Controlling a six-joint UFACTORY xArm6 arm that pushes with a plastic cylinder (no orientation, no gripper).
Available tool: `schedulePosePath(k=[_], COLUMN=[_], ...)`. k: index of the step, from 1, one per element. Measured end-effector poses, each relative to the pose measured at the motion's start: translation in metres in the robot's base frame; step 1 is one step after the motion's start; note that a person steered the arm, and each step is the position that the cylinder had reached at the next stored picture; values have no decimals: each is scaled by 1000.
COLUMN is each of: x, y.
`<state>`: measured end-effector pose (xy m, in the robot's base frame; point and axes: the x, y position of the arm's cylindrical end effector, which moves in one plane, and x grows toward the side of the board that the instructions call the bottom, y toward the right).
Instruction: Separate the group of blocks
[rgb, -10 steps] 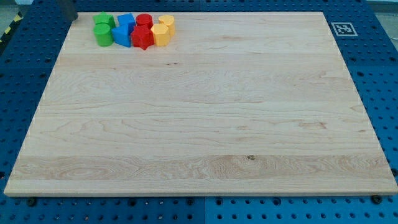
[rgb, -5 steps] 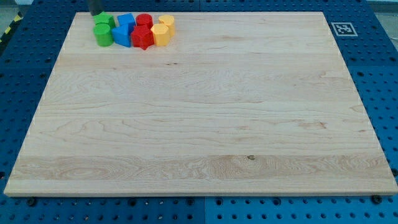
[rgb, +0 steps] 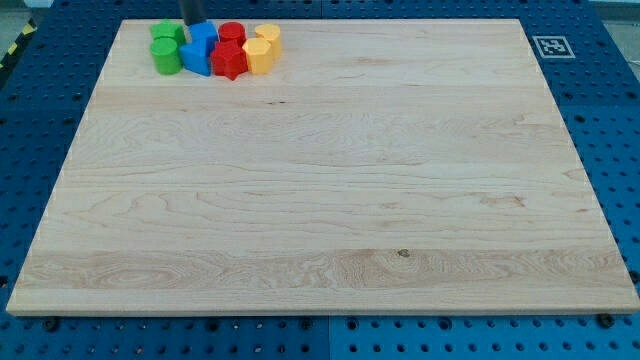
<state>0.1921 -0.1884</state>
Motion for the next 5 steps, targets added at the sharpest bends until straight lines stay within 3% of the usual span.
schedulePosePath(k=[3,5], x=[51,62], y=[13,23])
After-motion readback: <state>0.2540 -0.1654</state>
